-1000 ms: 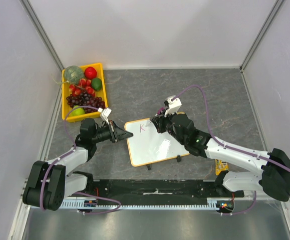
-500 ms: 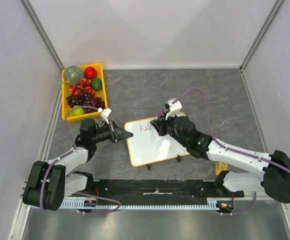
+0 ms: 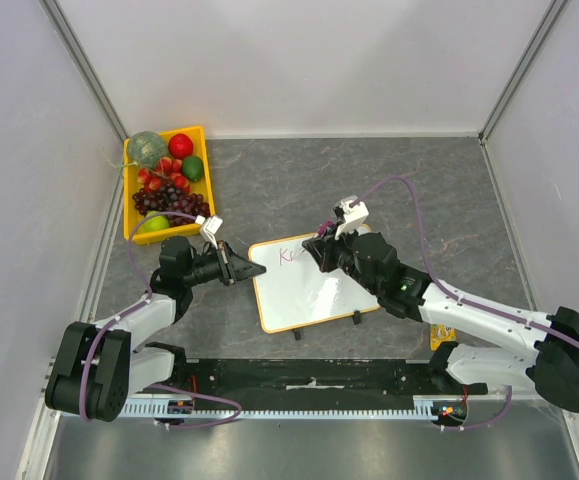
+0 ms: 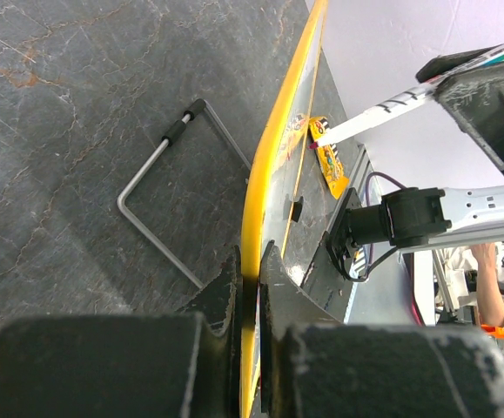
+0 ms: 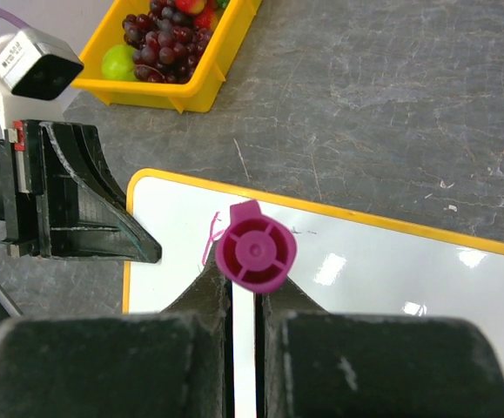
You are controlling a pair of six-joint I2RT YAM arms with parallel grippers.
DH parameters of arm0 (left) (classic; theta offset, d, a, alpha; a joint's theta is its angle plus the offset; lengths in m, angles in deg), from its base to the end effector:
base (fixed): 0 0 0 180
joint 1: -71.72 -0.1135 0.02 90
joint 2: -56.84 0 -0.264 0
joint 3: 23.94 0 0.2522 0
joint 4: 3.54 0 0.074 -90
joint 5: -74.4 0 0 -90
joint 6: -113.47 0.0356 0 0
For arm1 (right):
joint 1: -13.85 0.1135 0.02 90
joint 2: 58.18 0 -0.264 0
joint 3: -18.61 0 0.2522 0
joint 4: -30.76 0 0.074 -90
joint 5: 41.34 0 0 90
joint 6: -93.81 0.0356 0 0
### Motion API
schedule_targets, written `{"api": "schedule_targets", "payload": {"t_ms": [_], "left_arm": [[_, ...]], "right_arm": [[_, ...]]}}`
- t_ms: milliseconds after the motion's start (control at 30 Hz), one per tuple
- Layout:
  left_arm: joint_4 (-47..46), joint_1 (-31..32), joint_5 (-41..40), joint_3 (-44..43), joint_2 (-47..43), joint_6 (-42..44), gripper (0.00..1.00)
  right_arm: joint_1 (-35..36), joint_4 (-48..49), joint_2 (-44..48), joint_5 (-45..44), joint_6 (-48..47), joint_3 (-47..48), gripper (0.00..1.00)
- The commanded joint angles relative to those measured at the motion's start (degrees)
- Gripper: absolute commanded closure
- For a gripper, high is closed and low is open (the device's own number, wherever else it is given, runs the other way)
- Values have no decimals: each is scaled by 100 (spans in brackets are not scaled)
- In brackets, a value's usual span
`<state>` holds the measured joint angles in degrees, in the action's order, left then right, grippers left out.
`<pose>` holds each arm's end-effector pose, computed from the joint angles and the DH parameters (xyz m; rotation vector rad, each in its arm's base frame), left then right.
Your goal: Write a sentence on the whiteboard
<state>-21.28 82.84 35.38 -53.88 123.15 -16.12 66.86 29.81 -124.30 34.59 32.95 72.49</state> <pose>0.1991 -0.0673 0.1749 0.1652 2.0240 -1.4186 0.1665 0.2067 0.2767 -0.2064 1.8558 0.7951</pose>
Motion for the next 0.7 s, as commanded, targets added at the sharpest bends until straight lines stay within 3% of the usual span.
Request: {"api": "schedule_targets", "payload": {"t_ms": [0, 667], "left_arm": [[514, 22, -493, 45, 41, 576, 98], [540, 22, -519, 63, -47, 576, 98]], "right_arm": [[-10, 274, 206, -228, 21, 128, 100], [-28, 537, -286, -571, -49, 515, 100]]}}
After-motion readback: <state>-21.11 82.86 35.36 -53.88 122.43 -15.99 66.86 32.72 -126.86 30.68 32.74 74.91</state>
